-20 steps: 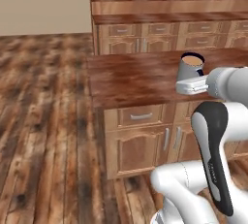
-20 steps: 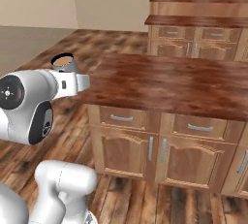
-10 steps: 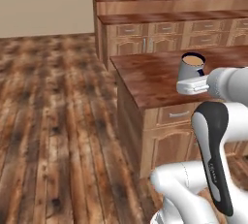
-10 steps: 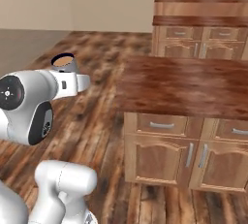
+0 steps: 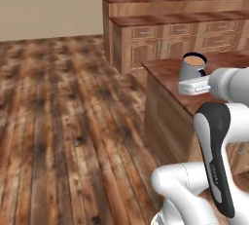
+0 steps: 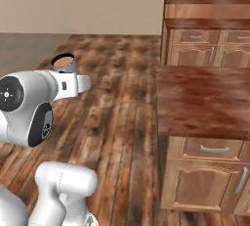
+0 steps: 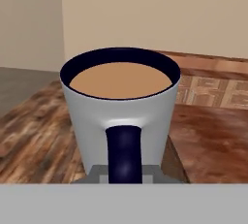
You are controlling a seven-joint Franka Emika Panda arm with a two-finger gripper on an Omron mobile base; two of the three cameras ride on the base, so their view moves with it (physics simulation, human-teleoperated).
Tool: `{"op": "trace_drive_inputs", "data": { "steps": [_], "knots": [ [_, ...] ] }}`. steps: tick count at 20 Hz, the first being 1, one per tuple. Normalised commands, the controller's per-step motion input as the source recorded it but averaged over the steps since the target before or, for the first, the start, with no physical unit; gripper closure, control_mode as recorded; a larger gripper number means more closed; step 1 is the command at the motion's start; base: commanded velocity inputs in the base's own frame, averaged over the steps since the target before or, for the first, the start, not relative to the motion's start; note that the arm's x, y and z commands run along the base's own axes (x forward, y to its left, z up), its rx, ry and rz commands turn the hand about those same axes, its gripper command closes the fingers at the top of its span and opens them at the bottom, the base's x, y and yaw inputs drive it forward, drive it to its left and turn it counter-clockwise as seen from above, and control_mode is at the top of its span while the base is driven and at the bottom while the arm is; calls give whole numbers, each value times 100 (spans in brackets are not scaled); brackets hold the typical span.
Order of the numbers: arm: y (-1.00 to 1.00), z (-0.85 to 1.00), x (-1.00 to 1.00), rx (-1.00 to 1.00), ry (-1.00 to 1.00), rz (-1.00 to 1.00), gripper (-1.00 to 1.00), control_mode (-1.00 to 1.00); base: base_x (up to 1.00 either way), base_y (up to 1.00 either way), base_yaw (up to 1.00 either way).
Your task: Pick the cup of tea, navigate to the dining table, and place it on the saucer.
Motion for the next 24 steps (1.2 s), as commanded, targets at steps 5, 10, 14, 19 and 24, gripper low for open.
{"op": "trace_drive_inputs", "data": {
  "steps": [5, 10, 14, 19, 24],
  "knots": [
    [0, 0, 0, 0, 0, 0, 100, 100, 100, 100, -15],
    [0, 0, 0, 0, 0, 0, 100, 100, 98, 100, -17],
    [0, 0, 0, 0, 0, 0, 100, 100, 96, 100, -19],
    [0, 0, 0, 0, 0, 0, 100, 100, 100, 100, -25],
    [0, 0, 0, 0, 0, 0, 100, 100, 100, 100, -29]
  ]
}}
